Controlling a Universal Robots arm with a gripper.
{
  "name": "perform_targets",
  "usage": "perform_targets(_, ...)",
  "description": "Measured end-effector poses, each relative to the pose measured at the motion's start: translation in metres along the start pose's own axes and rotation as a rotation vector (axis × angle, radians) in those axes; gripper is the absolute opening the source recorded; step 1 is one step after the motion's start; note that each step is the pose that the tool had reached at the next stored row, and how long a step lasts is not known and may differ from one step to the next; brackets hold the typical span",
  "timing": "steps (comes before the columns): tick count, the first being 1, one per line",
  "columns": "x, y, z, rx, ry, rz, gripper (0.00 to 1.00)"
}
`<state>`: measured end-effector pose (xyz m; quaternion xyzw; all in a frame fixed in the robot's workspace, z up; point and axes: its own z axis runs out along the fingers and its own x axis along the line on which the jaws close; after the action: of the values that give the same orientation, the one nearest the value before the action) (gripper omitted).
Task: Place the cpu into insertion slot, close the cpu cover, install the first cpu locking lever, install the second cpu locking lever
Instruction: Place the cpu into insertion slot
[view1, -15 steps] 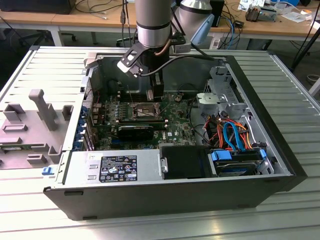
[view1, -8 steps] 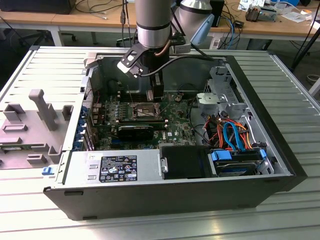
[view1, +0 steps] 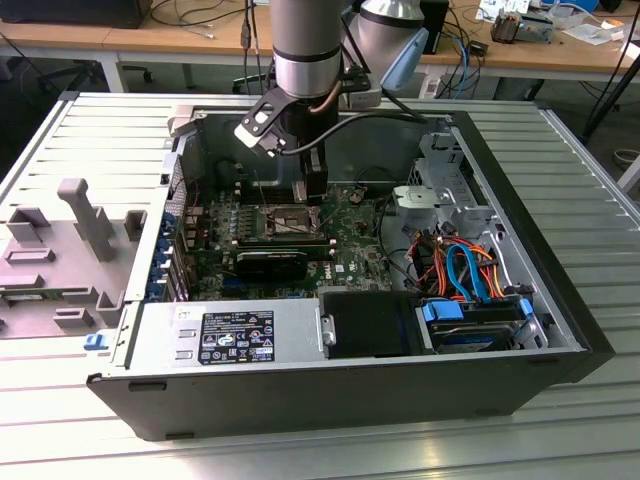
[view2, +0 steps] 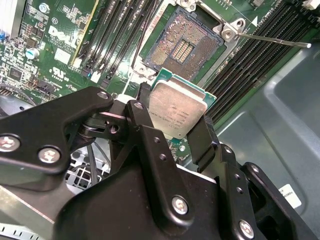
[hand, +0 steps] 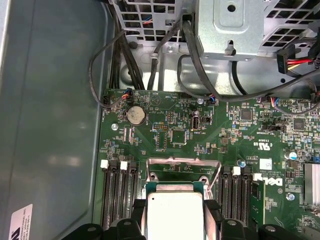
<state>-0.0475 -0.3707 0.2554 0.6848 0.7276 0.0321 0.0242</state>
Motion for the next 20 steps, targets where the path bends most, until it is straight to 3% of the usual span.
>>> perform_targets(20,0.0000,-0.0004,0.0044,0.0000,0.0000,0.000,0.54)
